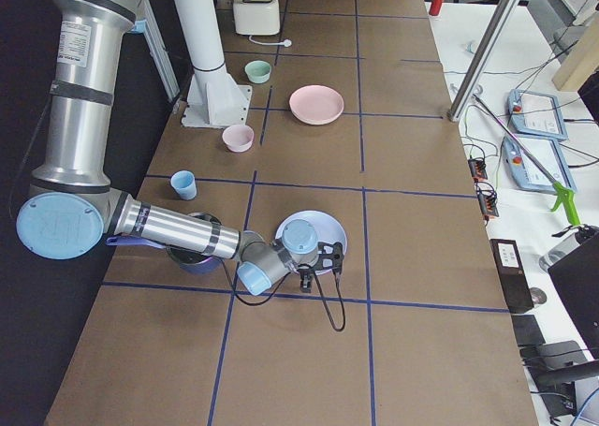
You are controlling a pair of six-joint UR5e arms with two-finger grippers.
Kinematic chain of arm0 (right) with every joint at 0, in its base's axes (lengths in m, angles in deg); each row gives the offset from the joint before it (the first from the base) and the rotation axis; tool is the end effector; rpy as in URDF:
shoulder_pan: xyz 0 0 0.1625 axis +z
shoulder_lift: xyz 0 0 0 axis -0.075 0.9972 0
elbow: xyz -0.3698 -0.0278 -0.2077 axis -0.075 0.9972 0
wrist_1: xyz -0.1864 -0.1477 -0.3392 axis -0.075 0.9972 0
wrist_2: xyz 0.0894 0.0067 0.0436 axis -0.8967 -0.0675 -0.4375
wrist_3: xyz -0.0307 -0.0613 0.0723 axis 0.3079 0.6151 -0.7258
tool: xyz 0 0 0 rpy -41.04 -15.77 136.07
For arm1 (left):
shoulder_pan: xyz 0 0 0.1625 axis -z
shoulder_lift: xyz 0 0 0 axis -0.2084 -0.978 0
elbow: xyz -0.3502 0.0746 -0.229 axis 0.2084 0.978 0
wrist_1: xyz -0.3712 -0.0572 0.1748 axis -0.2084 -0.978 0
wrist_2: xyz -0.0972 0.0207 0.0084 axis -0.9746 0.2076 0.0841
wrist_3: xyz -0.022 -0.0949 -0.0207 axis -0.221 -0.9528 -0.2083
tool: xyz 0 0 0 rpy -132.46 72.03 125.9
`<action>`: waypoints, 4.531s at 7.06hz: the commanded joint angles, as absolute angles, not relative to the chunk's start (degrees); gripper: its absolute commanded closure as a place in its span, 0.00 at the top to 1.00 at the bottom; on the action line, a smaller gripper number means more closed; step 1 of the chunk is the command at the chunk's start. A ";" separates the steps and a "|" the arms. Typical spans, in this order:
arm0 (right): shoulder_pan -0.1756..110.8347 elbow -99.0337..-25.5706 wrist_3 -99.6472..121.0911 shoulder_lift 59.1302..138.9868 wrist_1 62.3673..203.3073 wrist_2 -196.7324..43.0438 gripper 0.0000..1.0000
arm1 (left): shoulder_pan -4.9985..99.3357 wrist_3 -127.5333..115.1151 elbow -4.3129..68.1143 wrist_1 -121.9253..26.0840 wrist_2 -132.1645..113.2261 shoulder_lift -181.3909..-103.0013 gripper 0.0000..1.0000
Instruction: Stack three plates with pink and blue
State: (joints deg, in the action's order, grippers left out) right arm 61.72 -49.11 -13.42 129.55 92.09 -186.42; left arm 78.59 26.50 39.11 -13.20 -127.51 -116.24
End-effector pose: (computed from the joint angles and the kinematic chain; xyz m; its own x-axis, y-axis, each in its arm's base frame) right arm -0.1084 -0.4058 0.7249 0.6164 0.0114 0.7873 -0.0820 0.9954 0.0498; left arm -0.0623 -0.4359 0.6482 0.6192 0.2163 -0.7549 -0.1894 0.9741 0.1237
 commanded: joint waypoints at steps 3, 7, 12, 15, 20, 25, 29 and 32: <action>61.70 -49.46 -13.65 129.97 91.07 -186.98 0.00 | 78.59 26.54 39.19 -13.29 -127.51 -115.75 1.00; 61.70 -57.16 -17.57 129.89 91.86 -191.79 0.00 | 78.59 26.54 39.28 -13.38 -127.51 -115.22 1.00; 47.51 -62.73 -50.21 110.60 93.61 -187.36 0.00 | 78.59 25.75 39.54 -14.61 -127.59 -114.43 1.00; 33.71 -73.00 -54.68 96.98 121.66 -170.94 0.00 | 78.59 25.57 39.46 -14.61 -127.68 -114.69 1.00; 22.95 -70.47 -57.50 93.94 122.80 -159.29 0.01 | 78.50 24.08 39.63 -14.61 -127.68 -114.96 1.00; 27.13 -70.99 -57.26 93.33 127.50 -164.00 1.00 | 78.59 23.99 39.37 -14.61 -127.60 -114.78 1.00; 51.35 -70.65 -14.32 94.28 151.56 -180.45 1.00 | 77.89 23.90 39.02 -13.65 -123.75 -116.09 1.00; 70.87 -70.56 25.00 108.65 156.64 -185.55 1.00 | 78.06 24.43 37.36 -14.26 -123.03 -113.82 1.00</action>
State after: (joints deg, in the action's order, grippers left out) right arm 62.99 -70.67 9.61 102.33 155.61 -183.00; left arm 77.97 24.23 38.29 -14.12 -123.33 -115.01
